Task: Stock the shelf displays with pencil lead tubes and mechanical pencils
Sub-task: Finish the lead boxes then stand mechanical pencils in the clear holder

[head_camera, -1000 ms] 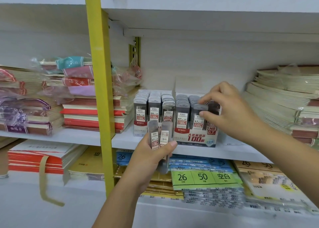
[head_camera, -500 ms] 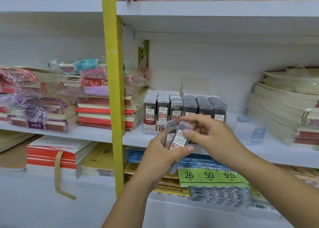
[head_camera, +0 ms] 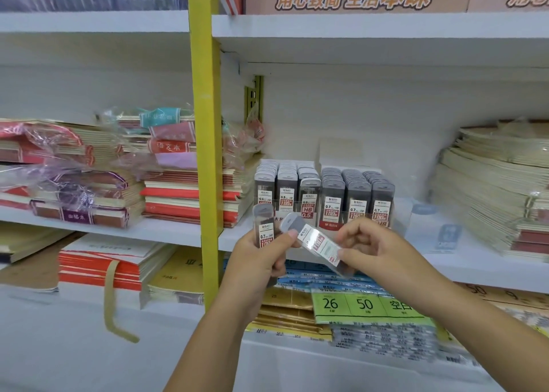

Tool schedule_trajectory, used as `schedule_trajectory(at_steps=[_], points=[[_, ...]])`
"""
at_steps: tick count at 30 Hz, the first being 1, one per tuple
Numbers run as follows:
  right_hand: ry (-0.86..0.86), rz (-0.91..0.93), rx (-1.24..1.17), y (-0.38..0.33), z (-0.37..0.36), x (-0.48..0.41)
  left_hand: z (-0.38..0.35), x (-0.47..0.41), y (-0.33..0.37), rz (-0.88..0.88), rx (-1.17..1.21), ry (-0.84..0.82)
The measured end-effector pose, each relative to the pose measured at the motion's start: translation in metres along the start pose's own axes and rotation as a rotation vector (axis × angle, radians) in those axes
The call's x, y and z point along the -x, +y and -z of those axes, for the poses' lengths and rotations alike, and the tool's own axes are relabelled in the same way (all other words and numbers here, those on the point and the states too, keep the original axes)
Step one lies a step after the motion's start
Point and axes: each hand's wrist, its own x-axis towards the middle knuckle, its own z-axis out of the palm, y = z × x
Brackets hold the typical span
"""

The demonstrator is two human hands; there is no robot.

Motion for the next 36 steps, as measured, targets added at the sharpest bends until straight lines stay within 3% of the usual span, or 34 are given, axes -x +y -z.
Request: schedule_trajectory(at_steps=[3, 7, 12, 19, 29, 36], points=[[0.024, 0.084, 0.135, -0.007, -0.004, -0.003, -0.002, 0.0, 0.005, -0.031, -0.055, -0.056], [-0.077, 0.137, 0.081, -0.009, -0.004, -0.003, -0.011, 0.001, 0.003, -0.012, -0.14, -0.145], [0.341, 0.324, -0.006, -0.019, 0.052, -0.001, -0.02, -0.001, -0.004, 0.05, -0.236, -0.225], [0.466, 0.449, 0.273, -0.019, 0.089, -0.014, -0.032, -0.007, -0.01, -0.004, -0.142, -0.156], [0.382, 0.364, 0.473, -0.005, 0.086, -0.038, -0.033, -0.005, -0.011, -0.021, -0.165, -0.182], [0.516, 0.327, 0.877, 0.011, 0.07, -0.038, -0.028, -0.005, -0.012, -0.006, -0.184, -0.221]])
